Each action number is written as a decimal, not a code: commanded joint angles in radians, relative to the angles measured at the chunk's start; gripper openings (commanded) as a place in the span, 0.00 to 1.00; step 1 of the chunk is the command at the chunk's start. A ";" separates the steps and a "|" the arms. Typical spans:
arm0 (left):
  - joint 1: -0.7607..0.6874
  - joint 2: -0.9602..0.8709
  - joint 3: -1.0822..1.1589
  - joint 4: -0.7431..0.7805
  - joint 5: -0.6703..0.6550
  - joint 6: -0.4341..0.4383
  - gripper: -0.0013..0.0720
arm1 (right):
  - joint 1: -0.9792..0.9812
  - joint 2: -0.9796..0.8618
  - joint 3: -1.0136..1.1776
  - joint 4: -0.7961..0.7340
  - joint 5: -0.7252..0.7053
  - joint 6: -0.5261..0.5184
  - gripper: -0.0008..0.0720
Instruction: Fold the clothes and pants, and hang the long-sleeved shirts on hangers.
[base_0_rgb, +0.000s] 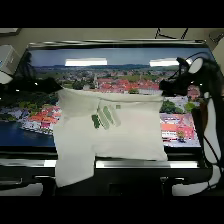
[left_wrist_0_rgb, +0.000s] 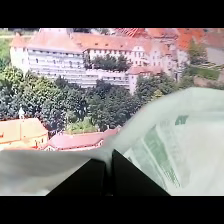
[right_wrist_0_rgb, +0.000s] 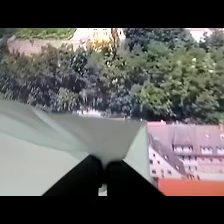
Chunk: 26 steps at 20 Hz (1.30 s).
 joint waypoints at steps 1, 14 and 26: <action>-0.022 -0.198 0.005 -0.072 0.167 0.000 0.05 | 0.007 -0.130 -0.026 0.039 -0.261 0.098 0.07; -0.036 -0.259 0.078 -0.068 0.316 0.056 0.05 | -0.026 -0.167 -0.019 0.063 -0.440 0.101 0.07; -0.001 -0.192 -0.071 0.197 -0.329 -0.031 0.05 | -0.084 -0.071 -0.138 -0.020 0.162 -0.046 0.07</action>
